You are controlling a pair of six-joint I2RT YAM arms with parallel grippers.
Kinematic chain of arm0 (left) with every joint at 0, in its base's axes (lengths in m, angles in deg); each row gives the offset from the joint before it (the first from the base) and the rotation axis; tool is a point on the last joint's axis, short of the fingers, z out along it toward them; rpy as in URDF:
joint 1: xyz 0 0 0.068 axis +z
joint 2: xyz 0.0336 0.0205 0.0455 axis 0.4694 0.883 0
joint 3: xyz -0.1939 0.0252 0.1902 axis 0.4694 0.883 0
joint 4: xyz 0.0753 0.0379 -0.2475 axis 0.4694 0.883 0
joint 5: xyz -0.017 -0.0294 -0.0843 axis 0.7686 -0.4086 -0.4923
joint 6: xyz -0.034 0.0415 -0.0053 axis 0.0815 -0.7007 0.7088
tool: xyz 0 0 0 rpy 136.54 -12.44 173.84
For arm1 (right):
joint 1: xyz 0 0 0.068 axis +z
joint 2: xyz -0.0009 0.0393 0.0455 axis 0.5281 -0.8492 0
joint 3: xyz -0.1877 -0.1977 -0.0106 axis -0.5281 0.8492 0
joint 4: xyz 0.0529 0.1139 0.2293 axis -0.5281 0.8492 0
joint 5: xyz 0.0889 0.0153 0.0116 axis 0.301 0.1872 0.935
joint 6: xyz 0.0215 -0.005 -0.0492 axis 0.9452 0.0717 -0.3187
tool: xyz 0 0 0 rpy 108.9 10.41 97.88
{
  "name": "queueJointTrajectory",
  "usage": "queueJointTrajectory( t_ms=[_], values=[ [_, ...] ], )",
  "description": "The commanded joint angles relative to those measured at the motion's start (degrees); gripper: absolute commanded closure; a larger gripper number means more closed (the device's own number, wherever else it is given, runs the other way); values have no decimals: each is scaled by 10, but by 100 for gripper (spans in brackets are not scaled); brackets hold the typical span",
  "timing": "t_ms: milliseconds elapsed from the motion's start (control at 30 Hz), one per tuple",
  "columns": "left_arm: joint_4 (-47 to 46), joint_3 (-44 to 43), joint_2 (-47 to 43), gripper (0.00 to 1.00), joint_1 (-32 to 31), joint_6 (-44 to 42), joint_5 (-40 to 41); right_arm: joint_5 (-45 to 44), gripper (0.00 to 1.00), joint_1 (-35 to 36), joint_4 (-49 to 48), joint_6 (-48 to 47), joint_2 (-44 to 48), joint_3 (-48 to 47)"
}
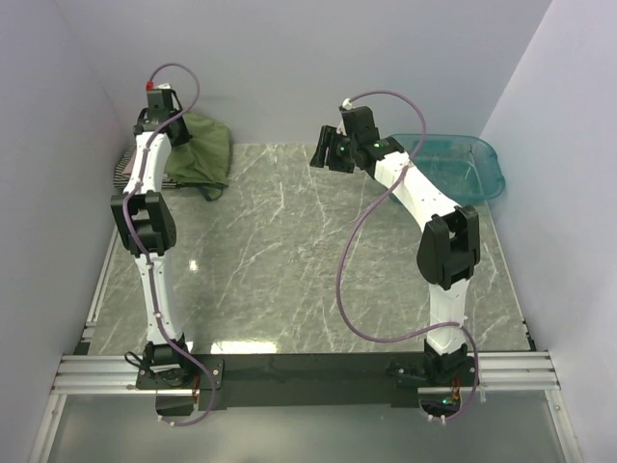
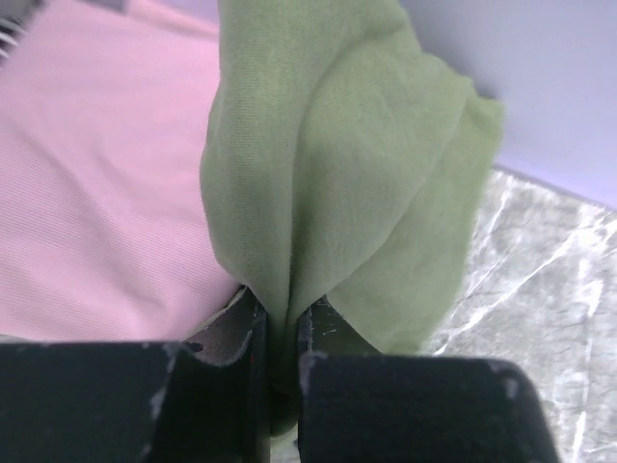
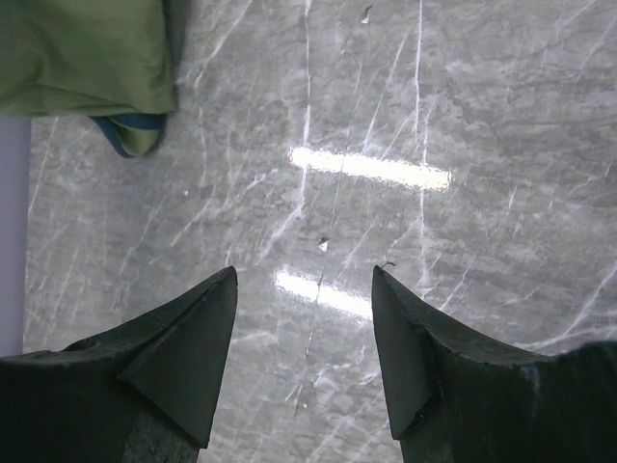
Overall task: Fold and stack the tank tops
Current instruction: Neatly place the folded tank top to the corner
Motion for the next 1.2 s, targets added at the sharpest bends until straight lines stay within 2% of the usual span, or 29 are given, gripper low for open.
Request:
queueJointTrajectory(
  t_ms=[0, 167, 433, 767, 967, 1100, 1133, 1167],
  values=[
    [-55, -48, -72, 100, 7, -18, -26, -2, 35, 5, -13, 2, -1, -18],
    [-65, -50, -85, 100, 14, -17, -32, -5, 35, 8, -14, 4, 5, -15],
    [-92, -46, -119, 100, 32, 4, -83, -8, 35, 11, -10, 4, 8, -24],
    [-120, -39, -104, 100, 90, 49, -183, -14, 35, 22, 2, 3, -5, -46],
    [-128, -42, -86, 100, 102, 55, -184, -16, 35, 26, 8, 1, -14, -62],
    [-143, -10, -73, 99, 119, 76, -174, -16, 35, 26, 18, -1, -25, -72],
    [-148, 0, -72, 98, 122, 79, -149, -16, 35, 27, 19, -2, -26, -75],
    [-156, 12, -72, 87, 125, 84, -133, -16, 35, 28, 19, -3, -28, -76]
  ],
)
